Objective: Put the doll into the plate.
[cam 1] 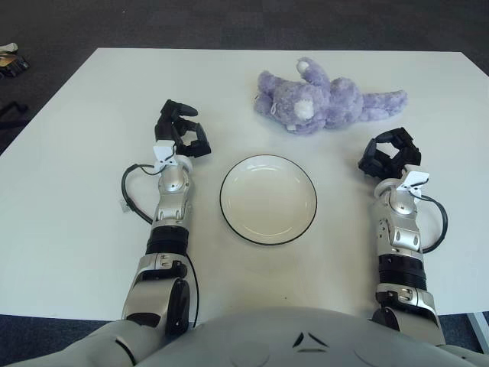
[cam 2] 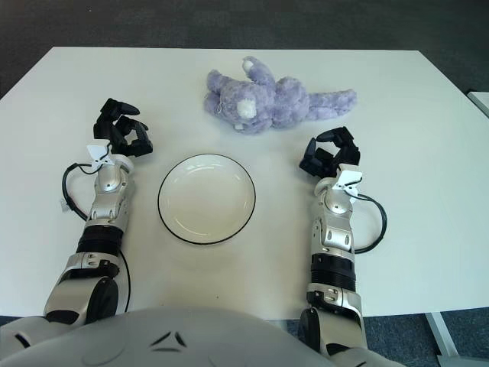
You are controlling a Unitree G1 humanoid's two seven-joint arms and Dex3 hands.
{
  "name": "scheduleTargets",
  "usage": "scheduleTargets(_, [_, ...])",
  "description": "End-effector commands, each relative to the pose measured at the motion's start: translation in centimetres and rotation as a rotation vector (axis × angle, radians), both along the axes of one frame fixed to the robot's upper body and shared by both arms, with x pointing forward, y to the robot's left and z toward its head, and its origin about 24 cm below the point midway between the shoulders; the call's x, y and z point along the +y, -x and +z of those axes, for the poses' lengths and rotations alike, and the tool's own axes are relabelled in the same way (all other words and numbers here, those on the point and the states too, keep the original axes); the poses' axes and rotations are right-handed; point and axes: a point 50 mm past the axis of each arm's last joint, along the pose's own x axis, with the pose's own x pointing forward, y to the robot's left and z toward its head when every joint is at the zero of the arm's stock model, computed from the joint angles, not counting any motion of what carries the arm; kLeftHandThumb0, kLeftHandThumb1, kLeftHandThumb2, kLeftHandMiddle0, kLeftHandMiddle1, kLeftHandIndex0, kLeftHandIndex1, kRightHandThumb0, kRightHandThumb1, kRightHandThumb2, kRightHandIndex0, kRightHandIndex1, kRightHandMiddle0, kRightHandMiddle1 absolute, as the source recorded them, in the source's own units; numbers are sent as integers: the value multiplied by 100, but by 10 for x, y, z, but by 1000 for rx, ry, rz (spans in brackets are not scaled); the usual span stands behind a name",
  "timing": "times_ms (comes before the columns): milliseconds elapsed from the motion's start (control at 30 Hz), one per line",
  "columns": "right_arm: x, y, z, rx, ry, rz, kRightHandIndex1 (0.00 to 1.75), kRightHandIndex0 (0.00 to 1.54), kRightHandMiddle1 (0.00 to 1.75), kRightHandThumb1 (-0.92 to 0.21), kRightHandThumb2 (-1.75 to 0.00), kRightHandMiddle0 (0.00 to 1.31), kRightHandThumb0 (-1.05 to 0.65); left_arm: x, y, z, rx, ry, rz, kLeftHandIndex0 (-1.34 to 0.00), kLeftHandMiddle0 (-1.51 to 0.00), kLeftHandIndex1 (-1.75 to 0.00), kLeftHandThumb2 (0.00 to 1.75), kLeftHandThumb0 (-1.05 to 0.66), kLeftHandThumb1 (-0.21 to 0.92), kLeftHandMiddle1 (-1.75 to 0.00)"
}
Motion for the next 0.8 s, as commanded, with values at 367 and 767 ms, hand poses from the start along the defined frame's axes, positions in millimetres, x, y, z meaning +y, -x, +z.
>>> scheduleTargets(367, [2, 3, -16, 75, 1, 35, 175, 130, 175, -30, -134, 63, -49, 3, 7, -18, 73, 13, 4, -59, -60, -175, 149, -1, 18, -175])
scheduleTargets(767, [0, 4, -16, 71, 1, 45, 175, 123, 175, -31, -133, 62, -49, 2, 8, -17, 69, 7, -2, -60, -61, -175, 150, -1, 17, -175])
